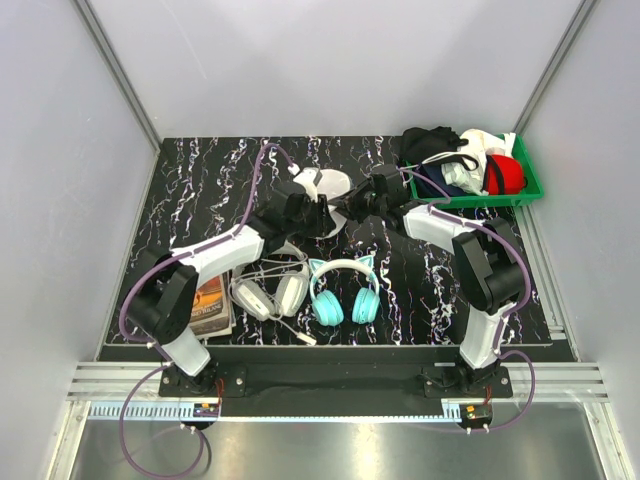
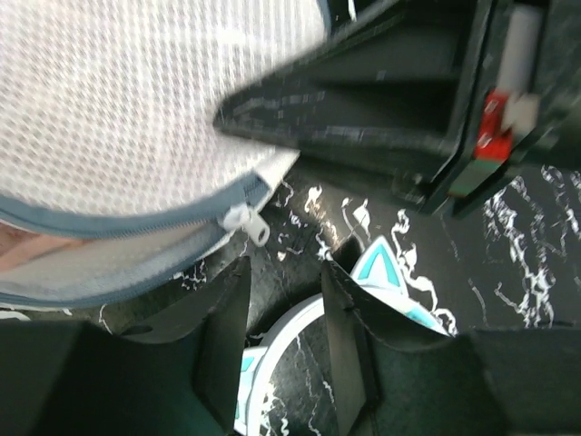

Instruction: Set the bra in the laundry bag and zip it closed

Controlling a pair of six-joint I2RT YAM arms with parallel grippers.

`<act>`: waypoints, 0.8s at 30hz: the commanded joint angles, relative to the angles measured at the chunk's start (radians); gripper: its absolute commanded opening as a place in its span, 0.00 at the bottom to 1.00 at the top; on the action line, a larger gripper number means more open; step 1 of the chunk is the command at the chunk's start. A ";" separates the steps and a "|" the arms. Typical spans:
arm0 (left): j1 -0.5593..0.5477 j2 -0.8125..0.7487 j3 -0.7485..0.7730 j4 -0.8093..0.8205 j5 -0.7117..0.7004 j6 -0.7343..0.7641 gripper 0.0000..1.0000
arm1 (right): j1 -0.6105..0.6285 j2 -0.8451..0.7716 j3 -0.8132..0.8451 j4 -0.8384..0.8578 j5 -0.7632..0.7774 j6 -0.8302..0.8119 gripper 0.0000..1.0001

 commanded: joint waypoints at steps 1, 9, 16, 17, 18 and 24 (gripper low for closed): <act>-0.002 -0.007 0.051 0.001 -0.045 -0.025 0.45 | 0.015 -0.057 0.037 -0.017 0.040 -0.007 0.21; 0.000 0.027 0.105 -0.028 -0.098 -0.025 0.40 | 0.029 -0.060 0.044 -0.023 0.043 -0.019 0.20; 0.003 0.036 0.125 -0.028 -0.111 -0.006 0.31 | 0.037 -0.067 0.038 -0.037 0.052 -0.054 0.15; 0.007 0.038 0.128 -0.028 -0.111 -0.009 0.26 | 0.037 -0.069 0.035 -0.038 0.055 -0.058 0.15; 0.010 0.041 0.137 -0.053 -0.111 -0.008 0.21 | 0.040 -0.069 0.031 -0.038 0.057 -0.058 0.15; 0.070 0.039 0.130 -0.114 -0.135 -0.022 0.00 | 0.041 -0.087 0.011 -0.047 0.085 -0.108 0.04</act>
